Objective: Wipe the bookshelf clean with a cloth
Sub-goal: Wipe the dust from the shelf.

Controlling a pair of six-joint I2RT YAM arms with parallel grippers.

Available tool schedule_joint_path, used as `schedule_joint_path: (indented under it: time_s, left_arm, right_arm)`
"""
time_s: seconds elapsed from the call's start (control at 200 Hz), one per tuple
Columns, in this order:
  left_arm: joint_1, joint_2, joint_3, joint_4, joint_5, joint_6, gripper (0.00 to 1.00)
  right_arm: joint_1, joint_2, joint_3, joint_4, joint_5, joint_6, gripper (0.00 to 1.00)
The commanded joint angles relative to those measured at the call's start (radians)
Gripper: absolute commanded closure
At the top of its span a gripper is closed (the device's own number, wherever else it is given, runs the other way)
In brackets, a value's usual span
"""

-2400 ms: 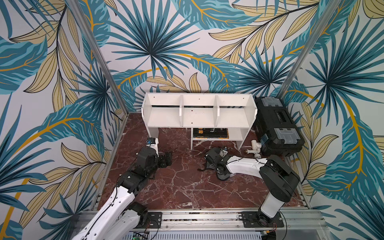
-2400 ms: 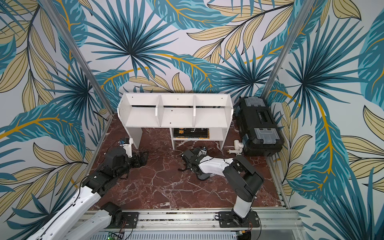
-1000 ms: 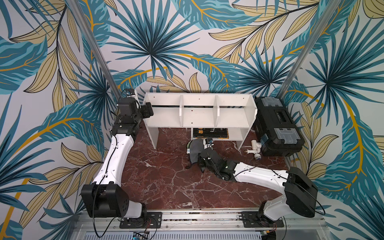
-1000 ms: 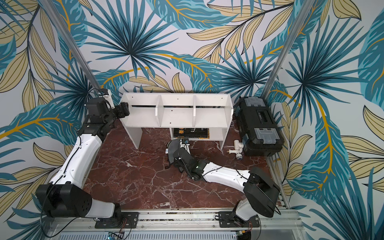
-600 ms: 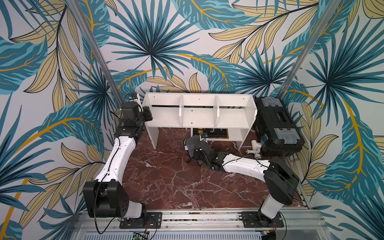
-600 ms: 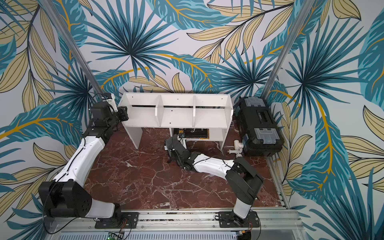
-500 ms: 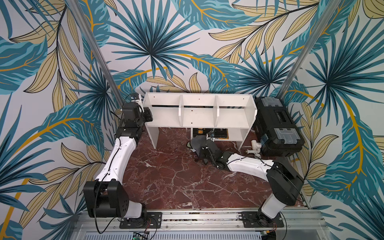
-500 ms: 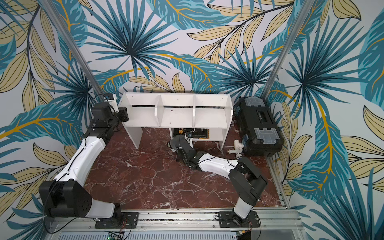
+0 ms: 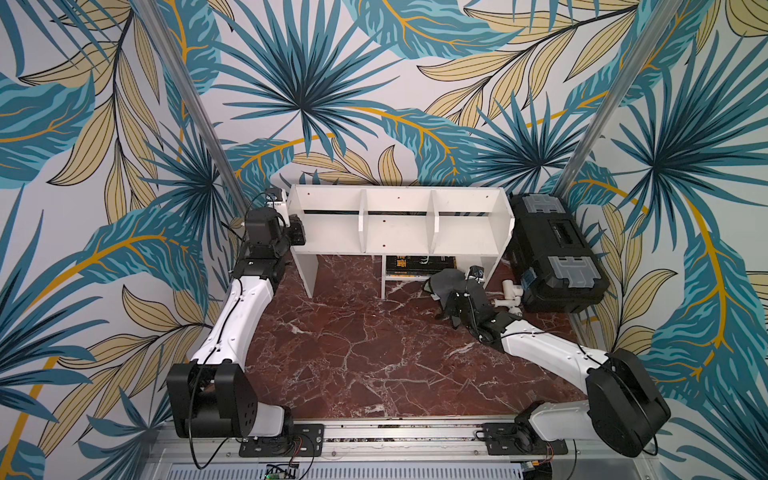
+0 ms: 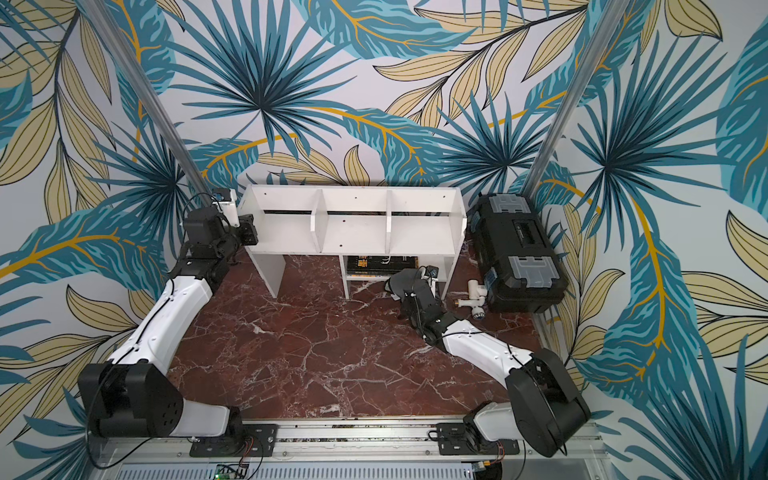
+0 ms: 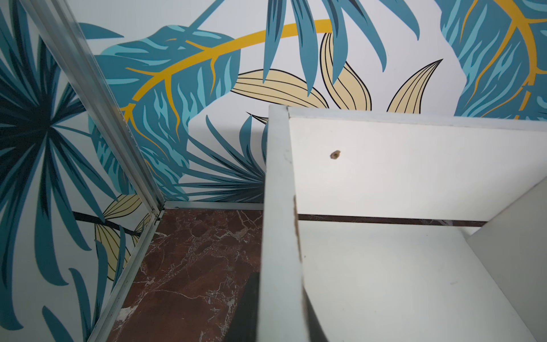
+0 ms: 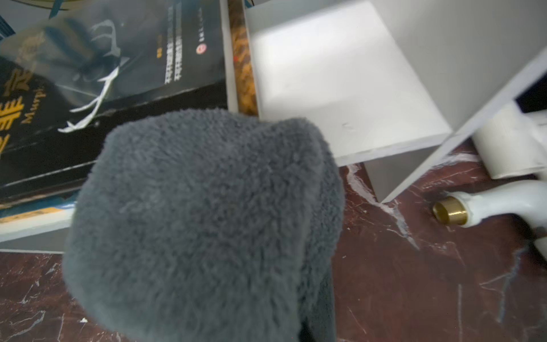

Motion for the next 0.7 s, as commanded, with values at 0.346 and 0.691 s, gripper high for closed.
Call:
schedule_joint_path:
  time_s: [0.346, 0.691]
  left_arm:
    - [0.011, 0.005, -0.074, 0.043, 0.072, -0.135, 1.0]
    - [0.011, 0.008, -0.076, 0.042, 0.073, -0.128, 1.0]
  right_arm:
    - [0.216, 0.303, 0.301, 0.12, -0.004, 0.079, 1.0]
    - [-0.077, -0.086, -0.077, 0.004, 0.02, 0.057, 1.0]
